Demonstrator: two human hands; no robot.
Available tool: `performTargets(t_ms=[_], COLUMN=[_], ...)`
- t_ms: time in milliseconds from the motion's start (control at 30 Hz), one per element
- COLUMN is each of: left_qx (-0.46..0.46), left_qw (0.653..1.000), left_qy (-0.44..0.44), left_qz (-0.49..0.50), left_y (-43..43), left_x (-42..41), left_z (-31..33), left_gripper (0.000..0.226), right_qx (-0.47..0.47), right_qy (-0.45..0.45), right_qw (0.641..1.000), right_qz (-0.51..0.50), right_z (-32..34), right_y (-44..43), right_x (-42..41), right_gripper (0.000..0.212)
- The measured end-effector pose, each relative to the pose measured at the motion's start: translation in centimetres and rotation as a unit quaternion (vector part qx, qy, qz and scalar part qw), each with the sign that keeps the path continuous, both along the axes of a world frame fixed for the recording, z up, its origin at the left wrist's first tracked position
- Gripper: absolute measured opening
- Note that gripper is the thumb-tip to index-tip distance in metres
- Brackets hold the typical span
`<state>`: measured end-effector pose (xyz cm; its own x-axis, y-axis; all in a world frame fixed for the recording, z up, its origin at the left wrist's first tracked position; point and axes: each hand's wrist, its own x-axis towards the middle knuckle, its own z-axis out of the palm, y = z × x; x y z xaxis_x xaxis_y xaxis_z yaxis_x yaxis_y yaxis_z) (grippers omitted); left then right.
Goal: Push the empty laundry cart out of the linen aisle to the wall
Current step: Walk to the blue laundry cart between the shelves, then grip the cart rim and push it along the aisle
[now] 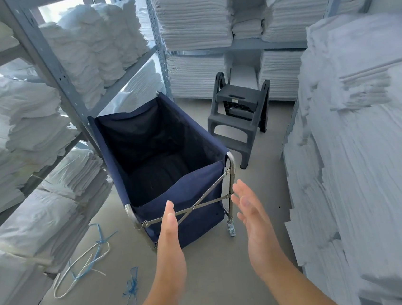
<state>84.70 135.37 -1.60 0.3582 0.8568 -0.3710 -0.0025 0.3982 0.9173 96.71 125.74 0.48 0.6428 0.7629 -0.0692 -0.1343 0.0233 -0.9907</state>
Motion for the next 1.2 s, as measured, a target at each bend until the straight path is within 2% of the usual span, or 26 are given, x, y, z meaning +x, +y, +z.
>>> performTargets(t_ms=[267, 467, 600, 700, 800, 900, 1033, 1200], left_qx=[-0.054, 0.006, 0.035, 0.122, 0.208, 0.27, 0.282, 0.242], left_qw=[0.998, 1.0, 0.997, 0.988, 0.967, 0.943, 0.92, 0.894], left_qy=[0.025, 0.03, 0.063, 0.089, 0.145, 0.189, 0.266, 0.373], left_qz=[0.006, -0.002, -0.001, -0.012, -0.035, -0.051, -0.062, -0.051], left_y=[8.2, 11.9, 14.2, 15.8, 17.4, 19.4, 23.0, 27.7], left_x=[3.0, 2.8, 2.9, 3.5, 4.1, 4.8, 6.0, 7.1], left_z=[1.3, 0.2, -0.1, -0.5, -1.2, -2.4, -4.9, -8.8], left_gripper=[0.069, 0.057, 0.084, 0.067, 0.075, 0.079, 0.077, 0.077], right_qx=[-0.019, -0.039, -0.085, -0.097, -0.1, -0.12, -0.165, -0.233], right_qy=[-0.043, -0.066, -0.134, -0.244, -0.355, -0.416, -0.448, -0.506], right_qw=[0.999, 0.997, 0.987, 0.964, 0.93, 0.901, 0.878, 0.826], right_qz=[0.023, 0.032, 0.035, 0.031, 0.014, -0.002, 0.036, 0.086], right_z=[0.8, 0.5, -0.5, -1.6, -3.3, -5.2, -8.3, -12.5], right_y=[7.0, 11.5, 14.1, 15.8, 17.6, 20.2, 23.6, 27.4], right_x=[2.5, 4.3, 6.0, 7.7, 9.7, 12.3, 17.4, 24.5], right_gripper=[0.062, 0.047, 0.049, 0.058, 0.064, 0.067, 0.068, 0.069])
